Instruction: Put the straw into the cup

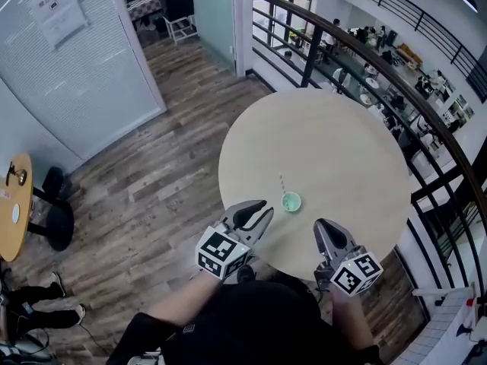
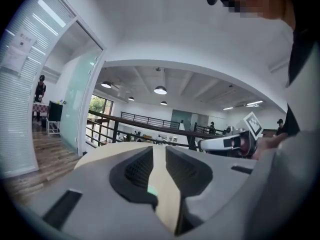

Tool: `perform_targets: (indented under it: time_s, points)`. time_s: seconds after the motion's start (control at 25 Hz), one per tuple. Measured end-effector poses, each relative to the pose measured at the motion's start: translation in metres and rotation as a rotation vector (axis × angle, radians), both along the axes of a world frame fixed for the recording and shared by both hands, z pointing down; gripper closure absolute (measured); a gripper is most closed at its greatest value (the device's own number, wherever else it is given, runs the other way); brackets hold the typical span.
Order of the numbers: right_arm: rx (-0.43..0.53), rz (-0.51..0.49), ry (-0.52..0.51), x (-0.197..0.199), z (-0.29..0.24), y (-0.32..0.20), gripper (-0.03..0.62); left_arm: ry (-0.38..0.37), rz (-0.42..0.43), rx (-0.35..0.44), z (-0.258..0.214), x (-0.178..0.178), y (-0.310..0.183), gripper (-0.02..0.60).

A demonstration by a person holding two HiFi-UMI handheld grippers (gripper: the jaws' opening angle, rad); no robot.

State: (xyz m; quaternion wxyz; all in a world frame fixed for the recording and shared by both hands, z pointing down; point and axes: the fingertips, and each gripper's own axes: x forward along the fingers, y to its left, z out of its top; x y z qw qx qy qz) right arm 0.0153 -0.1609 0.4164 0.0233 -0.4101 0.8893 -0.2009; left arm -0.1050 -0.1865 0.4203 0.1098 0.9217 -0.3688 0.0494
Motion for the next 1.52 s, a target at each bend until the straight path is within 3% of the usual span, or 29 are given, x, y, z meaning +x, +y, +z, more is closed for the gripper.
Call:
perform_targets:
  time_s: [0.2,0.56,1.04,1.52]
  points:
    - [0.027,-0.025,-0.018,0.009,-0.008,0.009,0.571,-0.022,0.004,0.063,-0.017,0.009,0.010,0.549]
    - [0.055,-0.044,0.000,0.056,-0.021,0.016,0.571,-0.057,-0.020,0.110,-0.043,0.040,0.025,0.555]
    - [0.099,-0.008,0.003,0.096,-0.031,0.013,0.572,-0.053,-0.063,0.092,-0.041,0.049,0.024,0.557]
    - [0.132,-0.016,0.008,0.101,-0.036,0.020,0.572,-0.060,-0.068,0.112,-0.046,0.054,0.028,0.562]
